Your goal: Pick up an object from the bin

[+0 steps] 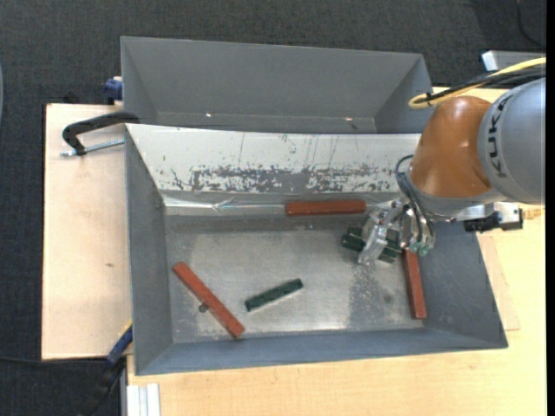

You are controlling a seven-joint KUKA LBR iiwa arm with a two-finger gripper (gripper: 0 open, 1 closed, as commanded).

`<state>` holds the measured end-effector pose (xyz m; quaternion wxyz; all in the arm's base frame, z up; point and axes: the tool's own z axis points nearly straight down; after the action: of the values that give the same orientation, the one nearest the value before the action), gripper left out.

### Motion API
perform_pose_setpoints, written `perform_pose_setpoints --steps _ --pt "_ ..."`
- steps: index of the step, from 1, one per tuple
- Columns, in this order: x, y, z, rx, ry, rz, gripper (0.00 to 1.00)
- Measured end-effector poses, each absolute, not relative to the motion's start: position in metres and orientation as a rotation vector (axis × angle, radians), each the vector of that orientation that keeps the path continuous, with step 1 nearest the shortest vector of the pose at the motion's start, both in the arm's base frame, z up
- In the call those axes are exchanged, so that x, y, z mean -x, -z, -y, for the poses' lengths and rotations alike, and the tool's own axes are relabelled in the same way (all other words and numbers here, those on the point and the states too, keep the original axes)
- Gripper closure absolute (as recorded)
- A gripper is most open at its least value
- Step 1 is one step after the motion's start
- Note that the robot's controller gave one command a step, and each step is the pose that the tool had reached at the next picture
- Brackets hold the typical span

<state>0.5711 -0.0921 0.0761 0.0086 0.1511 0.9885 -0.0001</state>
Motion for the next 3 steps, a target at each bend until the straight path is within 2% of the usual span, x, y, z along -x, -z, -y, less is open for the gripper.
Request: perform_pose_setpoints --steps 1,2,3 --pt "-0.571 -0.076 0.092 -0.472 0.0 -3.088 1.0" --pt "-0.563 -0.196 0.095 -0.472 -0.001 -3.1 1.0" --pt "-0.563 -0.196 0.096 -0.472 0.0 -3.1 0.0"
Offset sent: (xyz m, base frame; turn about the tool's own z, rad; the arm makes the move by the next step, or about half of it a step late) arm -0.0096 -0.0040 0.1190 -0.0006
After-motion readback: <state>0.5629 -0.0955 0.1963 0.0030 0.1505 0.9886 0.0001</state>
